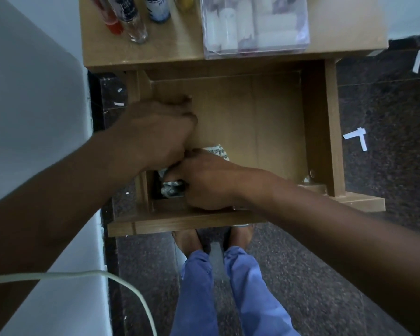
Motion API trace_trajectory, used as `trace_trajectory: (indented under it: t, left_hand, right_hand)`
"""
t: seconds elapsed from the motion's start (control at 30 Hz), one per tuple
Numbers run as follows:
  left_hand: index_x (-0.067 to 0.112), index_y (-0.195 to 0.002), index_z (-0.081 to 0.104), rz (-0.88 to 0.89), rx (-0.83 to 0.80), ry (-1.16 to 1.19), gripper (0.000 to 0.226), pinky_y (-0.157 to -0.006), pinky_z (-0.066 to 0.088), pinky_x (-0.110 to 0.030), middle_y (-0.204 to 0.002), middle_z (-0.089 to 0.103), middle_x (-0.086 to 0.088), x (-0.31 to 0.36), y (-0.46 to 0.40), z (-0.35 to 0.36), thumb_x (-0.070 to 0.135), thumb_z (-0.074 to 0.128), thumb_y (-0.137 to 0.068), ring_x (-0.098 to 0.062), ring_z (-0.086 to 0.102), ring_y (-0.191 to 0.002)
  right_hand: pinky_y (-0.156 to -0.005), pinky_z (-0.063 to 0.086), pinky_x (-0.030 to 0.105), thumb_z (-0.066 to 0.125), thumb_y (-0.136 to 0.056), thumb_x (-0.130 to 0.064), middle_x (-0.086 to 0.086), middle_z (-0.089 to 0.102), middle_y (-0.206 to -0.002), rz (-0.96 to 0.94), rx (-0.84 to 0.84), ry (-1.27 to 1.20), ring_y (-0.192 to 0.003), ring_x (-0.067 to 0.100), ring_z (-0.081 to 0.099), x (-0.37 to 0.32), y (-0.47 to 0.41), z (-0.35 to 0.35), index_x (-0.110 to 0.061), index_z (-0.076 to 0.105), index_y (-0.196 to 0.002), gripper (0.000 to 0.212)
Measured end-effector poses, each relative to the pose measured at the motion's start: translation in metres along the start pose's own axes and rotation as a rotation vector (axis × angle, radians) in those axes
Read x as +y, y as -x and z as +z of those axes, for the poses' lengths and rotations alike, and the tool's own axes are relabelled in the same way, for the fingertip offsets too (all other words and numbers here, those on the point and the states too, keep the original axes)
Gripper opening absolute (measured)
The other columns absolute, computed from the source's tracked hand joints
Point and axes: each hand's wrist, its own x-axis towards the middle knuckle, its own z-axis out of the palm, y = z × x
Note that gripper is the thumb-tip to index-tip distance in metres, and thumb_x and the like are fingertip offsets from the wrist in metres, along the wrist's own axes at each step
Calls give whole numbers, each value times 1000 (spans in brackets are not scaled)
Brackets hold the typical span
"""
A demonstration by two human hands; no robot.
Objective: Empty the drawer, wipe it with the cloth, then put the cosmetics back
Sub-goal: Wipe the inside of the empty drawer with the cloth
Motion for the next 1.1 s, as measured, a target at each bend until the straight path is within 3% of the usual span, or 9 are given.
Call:
trace_trajectory:
  t: [0.1, 0.27, 0.43, 0.53, 0.7, 0.8, 0.87, 0.97, 1.1]
  left_hand:
    - [14, -138, 55, 35, 22, -53, 54, -101, 53, -42, -166, 32, -11, 6, 9, 6, 38, 58, -90, -32, 57, -132]
    - [12, -150, 41, -7, 85, -150, 72, -102, 49, -42, -169, 24, -16, 13, 14, 10, 57, 50, -94, -33, 55, -134]
    - [11, -155, 27, -135, 110, -170, 107, -113, 38, -50, -167, 19, -16, 29, 9, 22, 73, 66, -78, -38, 36, -144]
    - [15, -161, 16, -175, 97, -98, 118, -118, 34, -51, -169, 12, -14, 32, 2, 20, 76, 69, -74, -39, 27, -149]
    - [18, -161, 17, -208, 84, 10, 124, -113, 40, -51, -170, 10, -13, 36, -5, 21, 72, 78, -68, -41, 25, -151]
    - [17, -162, 15, -217, 87, 6, 124, -113, 40, -51, -171, 9, -13, 36, -2, 23, 72, 77, -70, -40, 24, -152]
    - [17, -163, 12, -226, 78, 16, 123, -116, 37, -51, -171, 6, -12, 39, -2, 23, 69, 77, -72, -40, 20, -154]
    - [15, -163, 12, -244, 58, 56, 123, -117, 35, -54, -171, 5, -14, 44, -3, 22, 61, 82, -72, -41, 16, -155]
    - [15, -163, 10, -269, 32, 101, 124, -117, 34, -53, -171, 4, -13, 46, -6, 20, 58, 84, -72, -40, 12, -157]
  right_hand:
    - [-102, 49, 40, 56, -96, -29, 6, 63, -132, -1, -58, 94, -122, 27, 57, 10, 8, -11, -26, 68, -128, 34]
    - [-100, 49, 39, 64, -94, -29, 3, 60, -127, 109, -72, 273, -120, 22, 57, 49, 52, -37, -29, 69, -125, 31]
    - [-97, 54, 48, 54, -85, -41, 11, 54, -131, 345, 361, 211, -116, 33, 58, 85, 79, -35, -30, 59, -136, 52]
    - [-97, 54, 49, 62, -92, -28, 17, 49, -137, 398, 532, 234, -123, 39, 53, 88, 64, -24, -27, 52, -142, 51]
    - [-99, 52, 48, 69, -89, -27, 9, 50, -136, 156, 378, 270, -126, 31, 50, 70, 46, -25, -34, 57, -138, 51]
    - [-87, 51, 38, 73, -88, -38, 1, 54, -134, 224, 266, 351, -122, 25, 54, 75, 60, -32, -38, 56, -134, 49]
    - [-80, 51, 39, 72, -89, -37, 6, 54, -135, 362, 366, 365, -119, 31, 57, 84, 65, -37, -35, 53, -136, 51]
    - [-90, 56, 50, 69, -91, -26, 18, 49, -141, 493, 555, 360, -124, 43, 54, 92, 49, -42, -27, 47, -145, 58]
    - [-94, 55, 50, 65, -87, -15, 18, 50, -142, 288, 562, 376, -129, 44, 49, 83, 22, -43, -26, 57, -141, 56]
